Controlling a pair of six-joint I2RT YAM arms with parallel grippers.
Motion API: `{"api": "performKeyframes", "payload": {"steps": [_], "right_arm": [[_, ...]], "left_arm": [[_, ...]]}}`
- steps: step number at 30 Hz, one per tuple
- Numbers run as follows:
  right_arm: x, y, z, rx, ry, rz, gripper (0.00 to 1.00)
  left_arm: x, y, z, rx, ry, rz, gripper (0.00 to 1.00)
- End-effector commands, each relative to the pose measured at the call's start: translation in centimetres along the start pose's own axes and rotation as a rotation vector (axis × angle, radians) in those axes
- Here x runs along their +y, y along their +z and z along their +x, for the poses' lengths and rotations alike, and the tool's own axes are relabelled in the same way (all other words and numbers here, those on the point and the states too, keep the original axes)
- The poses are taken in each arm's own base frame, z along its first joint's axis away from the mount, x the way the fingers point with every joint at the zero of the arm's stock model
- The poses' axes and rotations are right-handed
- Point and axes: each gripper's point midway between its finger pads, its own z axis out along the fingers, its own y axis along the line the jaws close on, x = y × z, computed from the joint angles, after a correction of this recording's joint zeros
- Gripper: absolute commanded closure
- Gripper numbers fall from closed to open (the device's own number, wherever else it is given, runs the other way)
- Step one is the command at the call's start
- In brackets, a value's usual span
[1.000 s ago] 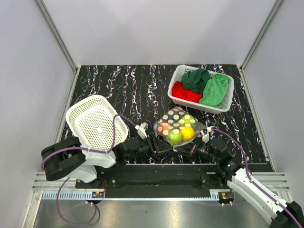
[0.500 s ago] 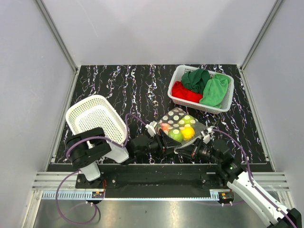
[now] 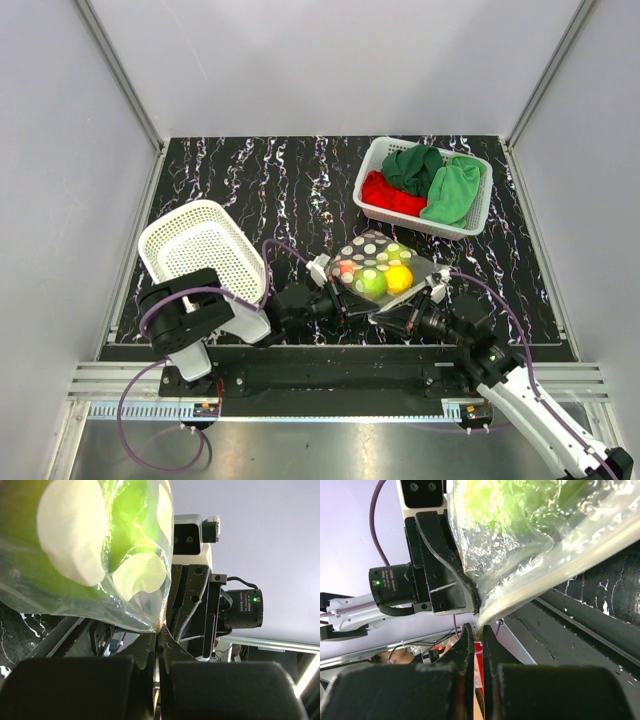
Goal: Open the zip-top bag and remove the fake food
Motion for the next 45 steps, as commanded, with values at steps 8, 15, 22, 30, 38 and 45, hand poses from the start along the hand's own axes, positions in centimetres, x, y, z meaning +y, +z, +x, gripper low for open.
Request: {"api": "performKeyframes", "payload": {"steps": [8,15,22,30,38,45], "right_arm": [[0.4,-0.3,-3.7,-0.227,0.101,0.009,1.0],[1.6,-0.9,-5.0,-0.303,0.069,0.024,1.0],[1.6,-0.4,-4.1,-0.239,0.024,0.031,1.0],[1.4,-0.3,-3.9,-0.225,0.013,0.039,1.0],[2.7,-0.3,-4.0,-0.22,-0.048,0.053,1.0],[3.4,-1.1,-5.1,-0.278,-0.121,0.105,1.0]], "left_arm": [[-3.3,-1.9,0.0,-0.005,0.107,0.096,1.0],[-2.4,-3.2,0.1,-0.003,0.118,0.083,1.0],[-3.4,-3.4,-0.1,0.022,0.122,0.11,0.91],[-3.2,-2.6,0.8,0.076,0.095,0.135,0.72],[-4.2,-0.8,1.4,0.095,0.1,0.161,0.48],[-3.3,-2.7,0.3,0.07,0.135,0.125,1.0]]}}
